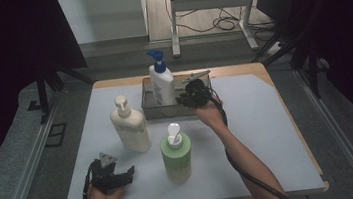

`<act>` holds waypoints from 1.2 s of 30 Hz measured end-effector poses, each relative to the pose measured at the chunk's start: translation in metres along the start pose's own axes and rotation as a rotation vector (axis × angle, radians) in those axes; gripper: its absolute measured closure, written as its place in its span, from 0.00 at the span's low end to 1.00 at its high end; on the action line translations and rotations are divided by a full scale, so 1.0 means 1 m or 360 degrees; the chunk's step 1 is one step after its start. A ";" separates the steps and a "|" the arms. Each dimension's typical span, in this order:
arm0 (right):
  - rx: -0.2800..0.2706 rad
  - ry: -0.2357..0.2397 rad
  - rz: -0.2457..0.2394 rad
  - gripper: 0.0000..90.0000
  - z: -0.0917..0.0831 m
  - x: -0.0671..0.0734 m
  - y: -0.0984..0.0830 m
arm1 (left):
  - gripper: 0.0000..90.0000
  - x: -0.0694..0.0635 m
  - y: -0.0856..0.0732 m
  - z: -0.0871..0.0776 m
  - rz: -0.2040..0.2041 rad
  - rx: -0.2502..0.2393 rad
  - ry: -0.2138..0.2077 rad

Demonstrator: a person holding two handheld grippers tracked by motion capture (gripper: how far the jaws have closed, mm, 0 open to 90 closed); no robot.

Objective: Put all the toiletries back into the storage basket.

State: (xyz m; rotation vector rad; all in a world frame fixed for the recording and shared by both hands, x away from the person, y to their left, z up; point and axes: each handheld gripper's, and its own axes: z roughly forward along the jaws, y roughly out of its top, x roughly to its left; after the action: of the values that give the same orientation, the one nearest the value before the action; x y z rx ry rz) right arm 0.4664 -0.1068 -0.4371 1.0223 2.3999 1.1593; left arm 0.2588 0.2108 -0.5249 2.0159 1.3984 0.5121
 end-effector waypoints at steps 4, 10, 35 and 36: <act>0.0006 -0.0020 0.0036 0.96 0.004 -0.002 -0.001 | 0.13 0.000 0.000 0.000 0.0000 0.0000 0.0000; 0.0027 -0.0065 0.0093 1.00 0.013 -0.008 0.000 | 0.13 0.000 0.000 0.000 0.0000 -0.0002 -0.0001; 0.0133 -0.0099 0.0164 0.96 0.042 -0.010 0.001 | 0.13 0.000 0.000 0.000 -0.0002 -0.0002 -0.0001; 0.0136 -0.0099 0.0165 0.97 0.043 -0.010 0.002 | 0.13 0.000 0.000 0.000 -0.0003 -0.0002 0.0000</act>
State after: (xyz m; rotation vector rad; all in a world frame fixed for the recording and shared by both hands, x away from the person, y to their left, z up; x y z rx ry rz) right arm 0.4968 -0.0887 -0.4638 1.2043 2.3915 1.0492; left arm 0.2587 0.2107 -0.5250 2.0134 1.3992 0.5120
